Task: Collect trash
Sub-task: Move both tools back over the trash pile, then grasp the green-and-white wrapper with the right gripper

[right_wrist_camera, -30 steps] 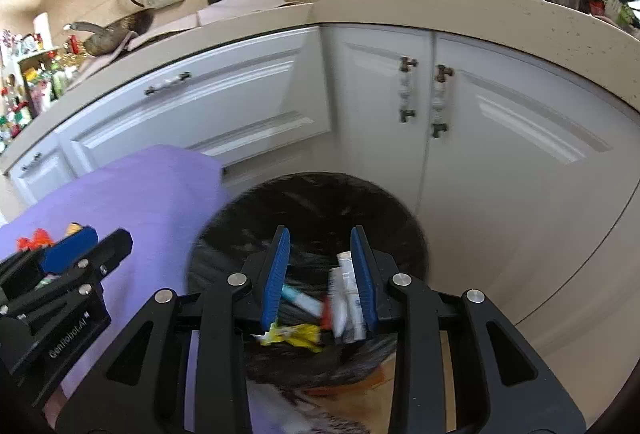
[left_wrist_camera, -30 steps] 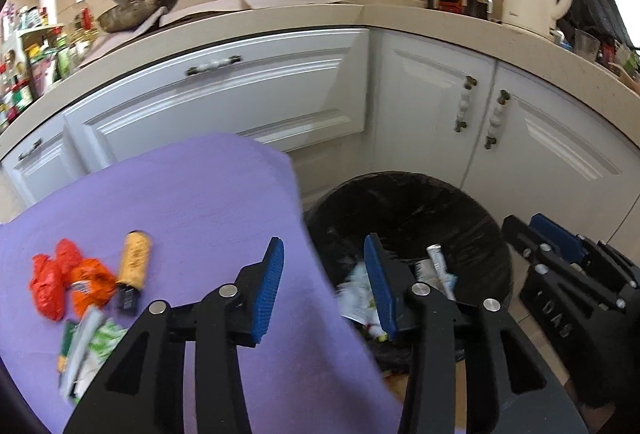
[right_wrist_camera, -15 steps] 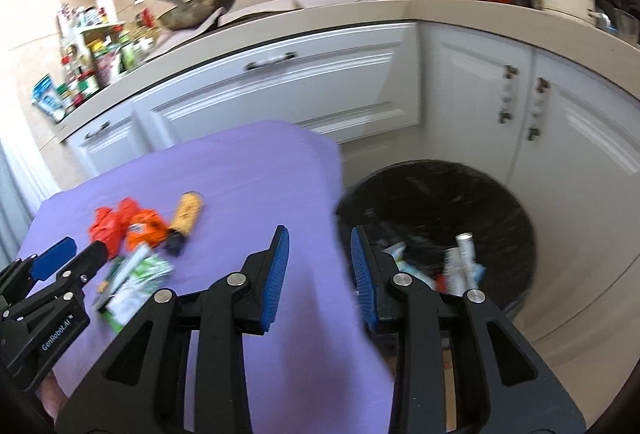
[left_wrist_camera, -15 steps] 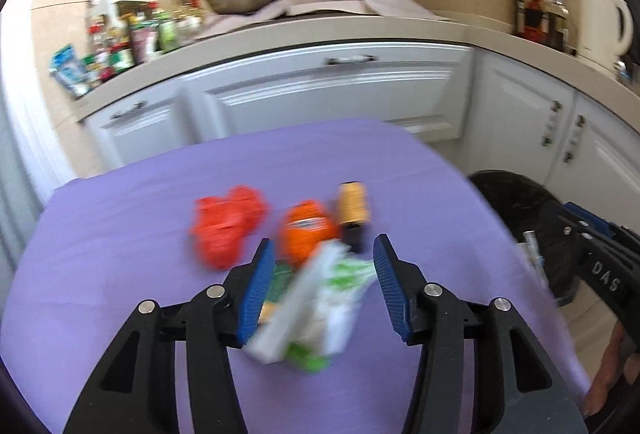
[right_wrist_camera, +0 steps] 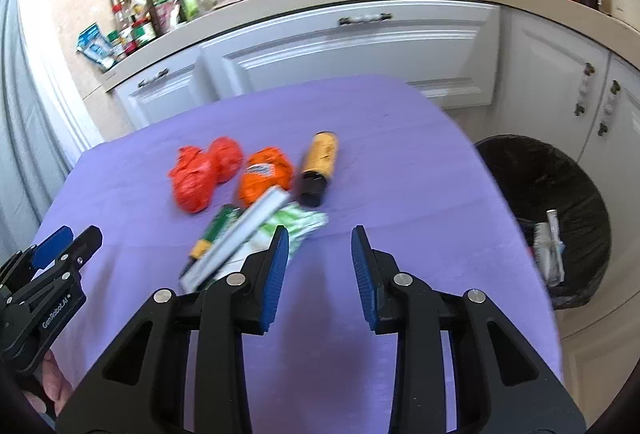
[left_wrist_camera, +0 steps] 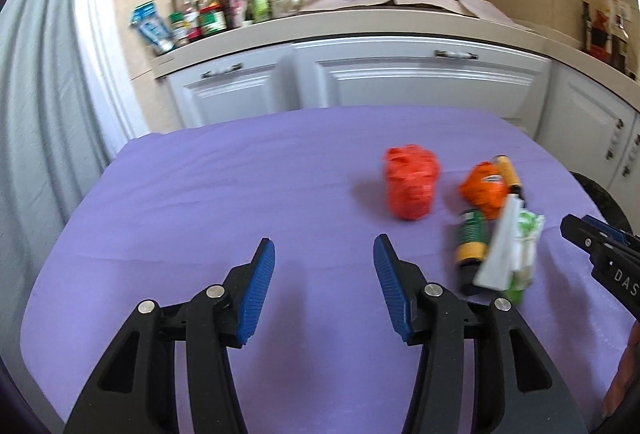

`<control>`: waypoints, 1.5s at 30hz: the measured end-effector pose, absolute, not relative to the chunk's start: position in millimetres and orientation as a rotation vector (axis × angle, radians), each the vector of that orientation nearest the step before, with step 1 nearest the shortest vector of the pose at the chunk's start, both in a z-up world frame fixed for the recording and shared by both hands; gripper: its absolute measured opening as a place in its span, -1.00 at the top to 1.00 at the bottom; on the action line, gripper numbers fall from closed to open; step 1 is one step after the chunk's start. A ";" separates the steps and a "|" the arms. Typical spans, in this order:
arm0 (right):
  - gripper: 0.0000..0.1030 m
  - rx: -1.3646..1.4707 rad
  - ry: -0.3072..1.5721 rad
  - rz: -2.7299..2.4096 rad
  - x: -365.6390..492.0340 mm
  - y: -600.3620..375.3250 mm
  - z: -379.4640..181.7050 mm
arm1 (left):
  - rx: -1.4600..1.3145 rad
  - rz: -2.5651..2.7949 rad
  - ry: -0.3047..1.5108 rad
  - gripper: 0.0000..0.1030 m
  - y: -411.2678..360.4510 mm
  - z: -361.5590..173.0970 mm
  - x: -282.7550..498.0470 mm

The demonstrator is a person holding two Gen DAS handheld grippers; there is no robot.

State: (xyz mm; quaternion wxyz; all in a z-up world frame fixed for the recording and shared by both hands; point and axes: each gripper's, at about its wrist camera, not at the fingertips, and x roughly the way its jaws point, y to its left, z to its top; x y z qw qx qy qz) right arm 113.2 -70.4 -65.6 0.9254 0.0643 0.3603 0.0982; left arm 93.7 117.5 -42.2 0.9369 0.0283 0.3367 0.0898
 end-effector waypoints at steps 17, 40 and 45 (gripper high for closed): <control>0.24 0.109 0.808 0.194 116.5 -36.8 -78.7 | -0.009 0.211 0.706 -0.06 166.2 -52.3 88.4; 0.47 0.132 0.829 0.226 120.8 -42.9 -82.3 | -0.001 0.143 0.732 -0.08 146.1 -57.2 89.0; 0.48 0.101 0.800 0.186 115.9 -55.6 -78.2 | 0.007 0.107 0.734 -0.08 130.5 -56.0 89.7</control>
